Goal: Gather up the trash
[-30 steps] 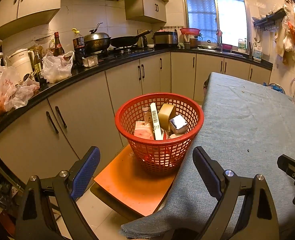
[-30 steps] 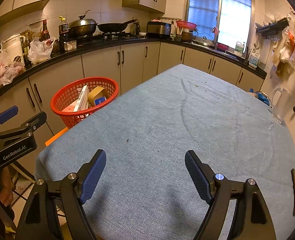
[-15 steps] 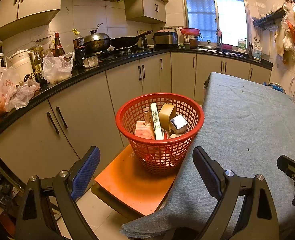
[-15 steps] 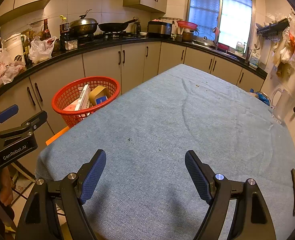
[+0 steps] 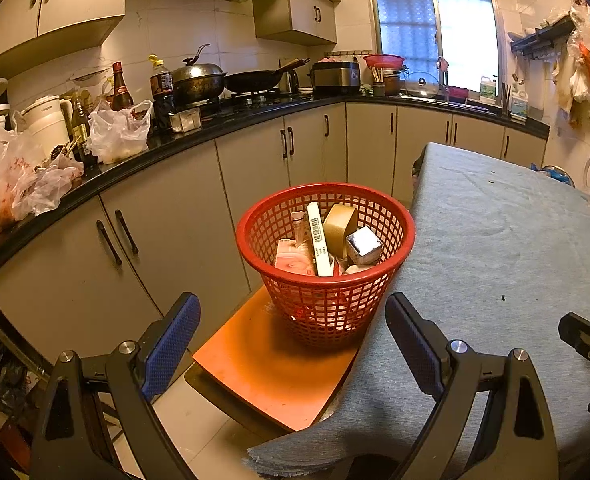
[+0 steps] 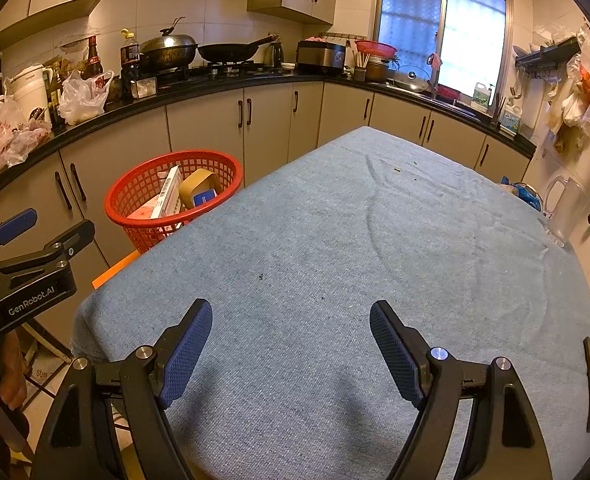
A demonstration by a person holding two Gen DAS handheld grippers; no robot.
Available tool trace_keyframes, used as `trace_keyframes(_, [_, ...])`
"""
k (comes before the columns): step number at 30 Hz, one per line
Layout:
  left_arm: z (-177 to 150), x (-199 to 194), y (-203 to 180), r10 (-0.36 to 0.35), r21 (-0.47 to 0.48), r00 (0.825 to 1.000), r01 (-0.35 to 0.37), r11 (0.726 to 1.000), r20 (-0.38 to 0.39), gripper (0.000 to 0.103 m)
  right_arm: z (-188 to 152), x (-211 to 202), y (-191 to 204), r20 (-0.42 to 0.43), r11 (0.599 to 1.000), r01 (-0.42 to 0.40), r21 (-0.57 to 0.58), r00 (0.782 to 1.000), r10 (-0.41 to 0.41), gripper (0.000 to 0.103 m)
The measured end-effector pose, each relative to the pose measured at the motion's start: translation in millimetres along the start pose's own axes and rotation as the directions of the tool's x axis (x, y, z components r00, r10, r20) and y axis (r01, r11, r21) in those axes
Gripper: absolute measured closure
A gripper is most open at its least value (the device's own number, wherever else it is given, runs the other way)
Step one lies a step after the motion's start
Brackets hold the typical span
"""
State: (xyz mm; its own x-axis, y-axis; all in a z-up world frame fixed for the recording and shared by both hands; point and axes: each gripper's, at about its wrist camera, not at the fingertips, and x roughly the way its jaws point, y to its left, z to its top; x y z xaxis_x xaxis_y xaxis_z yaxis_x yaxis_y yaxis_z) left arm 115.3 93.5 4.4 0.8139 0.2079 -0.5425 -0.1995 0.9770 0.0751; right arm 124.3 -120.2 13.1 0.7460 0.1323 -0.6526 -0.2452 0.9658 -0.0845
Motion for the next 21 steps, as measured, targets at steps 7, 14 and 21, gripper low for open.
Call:
trace_keyframes(7, [-1.6, 1.0, -1.8, 0.001, 0.012, 1.000, -0.001, 1.000, 0.000, 0.010, 0.0, -0.3, 0.2, 0.000, 1.000, -0.001, 0.001, 1.000, 0.001, 0.018])
trace_keyframes(14, [-3.4, -1.6, -8.0, 0.004, 0.026, 1.000, -0.004, 1.000, 0.004, 0.010, -0.4, 1.7, -1.0, -0.002, 1.000, -0.003, 0.005, 1.000, 0.003, 0.018])
trace_keyframes(21, [6.7, -14.2, -28.1, 0.002, 0.073, 0.998, -0.006, 0.997, 0.055, 0.010, -4.3, 1.3, -17.6, 0.003, 0.999, 0.005, 0.042, 1.000, -0.005, 0.018])
